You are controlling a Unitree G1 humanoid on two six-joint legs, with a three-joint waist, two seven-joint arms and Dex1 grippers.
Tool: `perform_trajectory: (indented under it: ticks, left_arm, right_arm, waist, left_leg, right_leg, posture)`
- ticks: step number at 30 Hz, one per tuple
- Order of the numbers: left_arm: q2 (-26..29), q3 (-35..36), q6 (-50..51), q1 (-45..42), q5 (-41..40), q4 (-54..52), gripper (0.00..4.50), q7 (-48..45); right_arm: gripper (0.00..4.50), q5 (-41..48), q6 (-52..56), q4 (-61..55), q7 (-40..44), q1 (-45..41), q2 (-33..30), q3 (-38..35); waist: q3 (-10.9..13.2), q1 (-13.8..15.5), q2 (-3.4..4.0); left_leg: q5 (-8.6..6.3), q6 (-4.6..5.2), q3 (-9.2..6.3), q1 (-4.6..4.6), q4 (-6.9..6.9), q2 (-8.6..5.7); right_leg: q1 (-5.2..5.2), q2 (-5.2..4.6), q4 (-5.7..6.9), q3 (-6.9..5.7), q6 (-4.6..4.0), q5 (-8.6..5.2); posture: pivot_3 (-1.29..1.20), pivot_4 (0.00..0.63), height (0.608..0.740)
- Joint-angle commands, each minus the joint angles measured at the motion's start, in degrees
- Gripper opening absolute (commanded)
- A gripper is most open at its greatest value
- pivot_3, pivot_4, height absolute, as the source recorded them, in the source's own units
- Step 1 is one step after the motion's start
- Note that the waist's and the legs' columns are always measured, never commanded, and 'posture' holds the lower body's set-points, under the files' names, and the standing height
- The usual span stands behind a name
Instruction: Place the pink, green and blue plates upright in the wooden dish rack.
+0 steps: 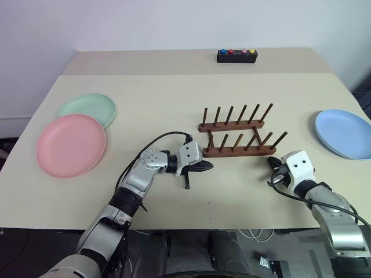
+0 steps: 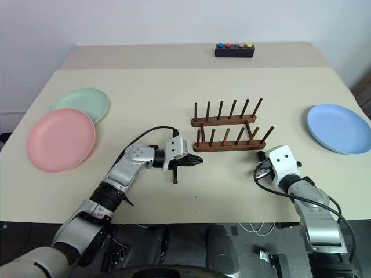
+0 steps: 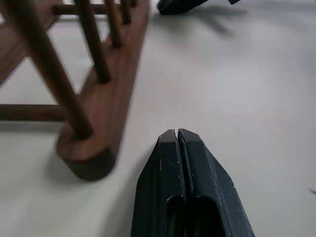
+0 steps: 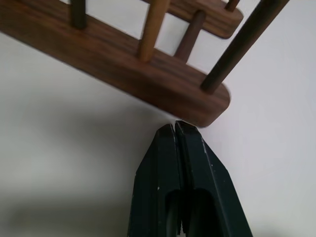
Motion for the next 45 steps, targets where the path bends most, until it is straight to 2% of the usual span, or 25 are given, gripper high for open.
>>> perform_trajectory:
  ticks: [1, 8, 12, 32, 39, 44, 45]
  left_arm:
    - [0.2, 0.4, -1.6, -0.7, 0.8, 1.6, 0.02, 1.5]
    - [0.3, 0.1, -2.6, -0.9, 0.6, 2.5, 0.02, 1.7]
    - [-0.2, 1.6, -4.1, -2.8, 1.2, 5.9, 0.02, 5.3]
    - [0.1, 2.1, -7.8, -5.5, 0.9, 11.1, 0.02, 7.9]
    - [1.0, 1.8, -6.3, -3.3, -0.6, 6.3, 0.02, 5.2]
    - [4.8, 3.7, -0.2, 1.6, -5.1, -4.6, 0.02, 1.1]
    - [5.9, 4.8, 2.1, 3.0, -6.8, -7.4, 0.26, 0.4]
  right_arm:
    - [0.00, -1.9, -1.1, 2.8, -0.7, -1.2, -0.5, 0.6]
    - [0.00, -2.2, -2.0, 3.6, -0.5, -1.4, -0.2, 0.5]
    - [0.00, -2.1, -2.5, 4.4, -0.8, -5.0, 0.3, 1.0]
    - [0.00, -2.5, -4.6, 5.8, -1.5, -6.1, 0.3, 0.9]
    - [0.00, -2.1, -4.3, 3.6, -1.0, -4.4, 0.2, 0.5]
    - [0.00, 0.6, -2.5, -5.1, 2.0, 2.0, -0.9, -0.7]
    - [0.24, 2.4, -1.7, -7.9, 4.0, 3.8, -1.2, -0.6]
  waist:
    - [0.0, -0.1, -0.01]
    - [0.0, -0.1, 0.00]
    - [0.0, -0.2, 0.00]
    - [0.0, -0.2, 0.00]
    - [0.0, -0.3, 0.01]
    - [0.0, -0.3, 0.02]
    - [0.0, -0.4, 0.03]
  left_leg:
    - [0.00, 0.00, 0.00, 0.02, -0.02, 0.00]
    - [0.00, 0.00, 0.00, 0.05, -0.05, 0.00]
    - [0.00, 0.00, 0.00, 0.06, -0.03, 0.00]
    - [0.00, 0.00, 0.00, 0.05, -0.13, 0.00]
    - [0.00, 0.00, 0.00, 0.03, -0.17, 0.00]
    - [0.00, 0.00, 0.00, -0.01, -0.32, 0.01]
    - [0.00, 0.00, 0.00, -0.01, -0.31, 0.01]
  right_leg:
    - [0.01, 0.00, 0.00, 0.00, 0.08, 0.04]
    - [0.01, 0.00, 0.01, 0.00, 0.12, 0.05]
    - [0.01, 0.00, 0.01, 0.01, 0.11, 0.06]
    - [-0.04, 0.01, 0.02, 0.00, 0.16, 0.04]
    - [-0.09, 0.01, 0.02, 0.01, 0.16, 0.04]
    - [-0.18, 0.01, 0.02, 0.02, 0.17, 0.01]
    - [-0.18, 0.01, 0.02, 0.02, 0.17, 0.01]
  posture:
    - [0.00, 0.150, 0.740]
    - [0.00, 0.150, 0.740]
    - [0.00, 0.150, 0.740]
    - [0.00, 0.150, 0.740]
    - [0.00, 0.150, 0.740]
    - [0.00, 0.150, 0.740]
    - [0.00, 0.150, 0.740]
